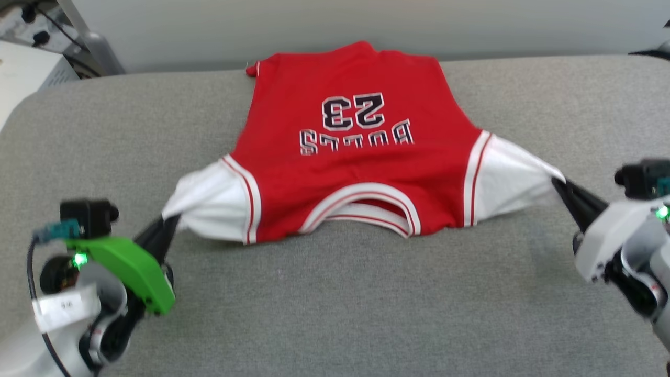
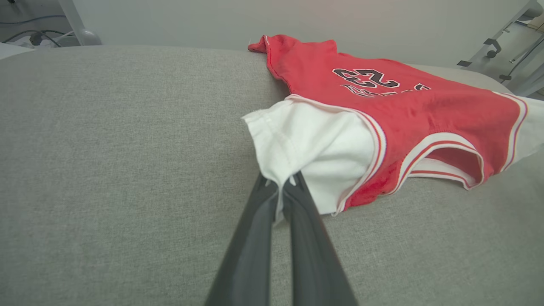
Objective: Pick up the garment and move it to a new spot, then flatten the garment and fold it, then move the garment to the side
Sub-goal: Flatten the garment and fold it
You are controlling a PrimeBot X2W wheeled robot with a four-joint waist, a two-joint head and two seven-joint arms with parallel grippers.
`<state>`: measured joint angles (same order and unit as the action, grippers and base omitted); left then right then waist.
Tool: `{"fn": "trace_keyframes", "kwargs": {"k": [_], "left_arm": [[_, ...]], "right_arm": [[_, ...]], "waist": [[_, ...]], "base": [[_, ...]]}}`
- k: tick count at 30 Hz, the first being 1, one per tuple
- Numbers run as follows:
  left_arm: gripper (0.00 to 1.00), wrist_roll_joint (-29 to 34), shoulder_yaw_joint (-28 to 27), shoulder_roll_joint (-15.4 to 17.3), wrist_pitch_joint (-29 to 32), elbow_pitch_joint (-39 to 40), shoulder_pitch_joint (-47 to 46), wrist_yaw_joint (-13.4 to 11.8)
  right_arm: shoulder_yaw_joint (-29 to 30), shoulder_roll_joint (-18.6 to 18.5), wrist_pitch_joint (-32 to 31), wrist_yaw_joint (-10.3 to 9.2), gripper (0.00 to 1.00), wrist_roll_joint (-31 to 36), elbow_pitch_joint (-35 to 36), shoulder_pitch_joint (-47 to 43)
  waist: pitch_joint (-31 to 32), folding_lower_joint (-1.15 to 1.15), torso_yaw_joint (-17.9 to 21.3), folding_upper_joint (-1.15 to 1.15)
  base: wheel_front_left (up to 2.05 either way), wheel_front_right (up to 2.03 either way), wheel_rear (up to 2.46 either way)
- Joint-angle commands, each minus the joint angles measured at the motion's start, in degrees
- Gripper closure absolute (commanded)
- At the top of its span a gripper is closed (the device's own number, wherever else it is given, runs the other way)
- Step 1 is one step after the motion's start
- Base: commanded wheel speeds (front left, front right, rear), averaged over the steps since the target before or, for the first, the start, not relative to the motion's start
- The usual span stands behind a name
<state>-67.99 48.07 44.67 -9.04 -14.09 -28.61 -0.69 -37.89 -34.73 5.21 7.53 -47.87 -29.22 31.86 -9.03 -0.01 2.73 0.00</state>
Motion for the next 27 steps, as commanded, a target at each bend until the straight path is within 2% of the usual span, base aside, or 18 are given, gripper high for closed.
{"fn": "trace_keyframes", "kwargs": {"k": [1, 8, 15, 16, 21, 26, 27], "left_arm": [[1.0, -1.2, 0.2, 1.2, -0.3, 1.4, 2.7, -1.0], [1.0, -4.2, 1.0, 4.2, -1.9, 6.7, 13.0, -4.5], [1.0, -7.1, 1.1, 5.3, -3.9, 9.4, 21.9, -7.4], [1.0, -7.1, 1.4, 4.8, -4.5, 9.2, 24.0, -7.9], [1.0, -7.3, 1.8, 2.8, -4.9, 8.4, 26.0, -7.6], [1.0, -6.6, 2.0, 1.8, -5.1, 7.2, 25.6, -7.1], [1.0, -6.4, 1.9, 1.6, -5.1, 7.1, 25.4, -7.1]], "right_arm": [[0.4, -0.7, 0.3, -0.04, 1.0, -0.8, 0.8, -2.8], [4.0, -2.5, -0.6, -0.04, 1.0, -1.7, 5.4, -16.1], [11.0, -4.0, -5.3, -0.04, 1.0, -4.0, 12.5, -29.9], [13.2, -4.9, -7.6, -0.04, 1.0, -3.5, 13.8, -34.4], [15.3, -4.2, -13.1, -0.04, 1.0, -3.8, 16.1, -40.5], [18.0, -3.1, -16.8, -0.04, 1.0, -2.6, 17.5, -42.4], [18.6, -2.7, -17.2, -0.04, 0.93, -2.3, 17.7, -42.2]], "waist": [[3.1, 0.01, 0.2, 0.0], [6.1, 0.01, 0.2, 0.0], [6.3, 0.01, 0.0, 0.0], [6.0, 0.01, -0.4, 0.0], [5.6, 0.01, -1.0, 0.0], [4.8, 0.01, -1.3, 0.0], [4.6, 0.01, -1.4, 0.0]], "base": [[0.0, 0.0, 0.0], [0.0, 0.0, 0.0], [0.0, 0.0, 0.0], [0.0, 0.0, 0.0], [0.0, 0.0, 0.0], [0.0, 0.0, 0.0], [0.0, 0.0, 0.0]]}}
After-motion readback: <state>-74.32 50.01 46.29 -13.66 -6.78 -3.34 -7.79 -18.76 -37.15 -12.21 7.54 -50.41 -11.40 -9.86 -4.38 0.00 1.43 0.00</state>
